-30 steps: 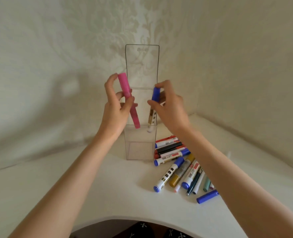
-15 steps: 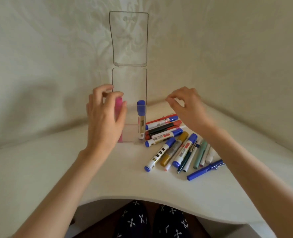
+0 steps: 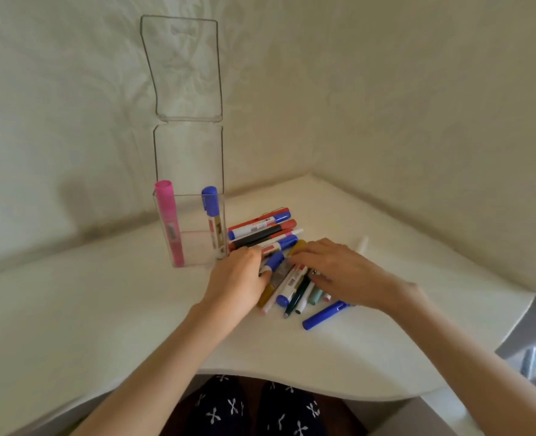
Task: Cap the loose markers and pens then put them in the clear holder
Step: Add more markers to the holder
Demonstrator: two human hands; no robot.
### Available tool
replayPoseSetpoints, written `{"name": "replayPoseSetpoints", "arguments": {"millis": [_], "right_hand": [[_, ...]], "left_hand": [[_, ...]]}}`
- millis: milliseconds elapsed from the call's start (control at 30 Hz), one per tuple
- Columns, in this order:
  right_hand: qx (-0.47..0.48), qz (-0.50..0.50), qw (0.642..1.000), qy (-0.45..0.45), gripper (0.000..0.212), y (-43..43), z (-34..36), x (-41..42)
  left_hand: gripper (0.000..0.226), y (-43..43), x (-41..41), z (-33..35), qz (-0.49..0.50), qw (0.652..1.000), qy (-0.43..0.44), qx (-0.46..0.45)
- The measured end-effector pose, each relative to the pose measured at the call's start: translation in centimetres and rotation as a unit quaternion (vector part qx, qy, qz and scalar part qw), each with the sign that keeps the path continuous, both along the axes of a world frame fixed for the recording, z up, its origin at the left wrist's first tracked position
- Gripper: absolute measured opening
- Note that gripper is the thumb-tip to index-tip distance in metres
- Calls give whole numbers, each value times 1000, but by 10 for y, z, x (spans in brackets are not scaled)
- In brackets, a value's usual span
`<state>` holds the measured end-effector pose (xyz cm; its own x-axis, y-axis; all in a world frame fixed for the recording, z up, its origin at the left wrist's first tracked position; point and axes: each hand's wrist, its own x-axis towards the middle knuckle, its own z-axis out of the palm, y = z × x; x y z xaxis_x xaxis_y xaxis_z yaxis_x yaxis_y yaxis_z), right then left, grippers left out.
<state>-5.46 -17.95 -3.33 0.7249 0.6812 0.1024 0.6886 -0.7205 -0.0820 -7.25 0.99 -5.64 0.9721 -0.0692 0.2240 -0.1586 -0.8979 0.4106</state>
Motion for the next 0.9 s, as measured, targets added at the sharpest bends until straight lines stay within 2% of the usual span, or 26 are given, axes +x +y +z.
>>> {"name": "replayPoseSetpoints", "arguments": {"millis": [67, 100, 167, 200, 267, 333, 367, 433, 500, 667, 733, 800, 900], "right_hand": [[40, -67, 997, -24, 45, 4, -5, 4], [92, -143, 985, -28, 42, 5, -7, 5], [195, -306, 932, -10, 31, 6, -9, 5], [210, -350, 913, 0, 23, 8, -11, 5], [212, -388, 897, 14, 20, 7, -17, 4], [225, -421, 879, -5, 25, 2, -21, 3], [227, -439, 869, -18, 27, -1, -23, 3], [220, -475, 852, -10, 34, -7, -27, 3], [195, -485, 852, 2, 43, -9, -33, 5], [206, -475, 855, -26, 40, 2, -37, 10], [201, -468, 860, -37, 38, 4, -38, 11], [197, -465, 862, -50, 39, 3, -38, 11], [260, -428, 857, -121, 39, 2, -29, 10]], "left_hand": [[17, 0, 2, -1, 4, 1000, 15, -25], [19, -1, 3, -2, 4, 999, 19, -42], [32, -5, 3, -3, 0, 997, 28, -78], [41, -9, 2, -2, -3, 996, 35, -83], [58, -21, 2, -2, 0, 999, 38, -33], [68, -31, 4, 0, 29, 998, 47, 36], [65, -35, 6, 2, 37, 996, 63, 46], [43, -40, 10, 7, 22, 994, 106, 7], [27, -44, 14, 11, 5, 989, 148, -29], [24, -55, 20, 20, 2, 985, 165, 51], [22, -53, 23, 22, 3, 984, 174, 50], [21, -45, 26, 20, 3, 987, 160, -3], [16, -31, 25, 20, -28, 979, 117, -162]]}}
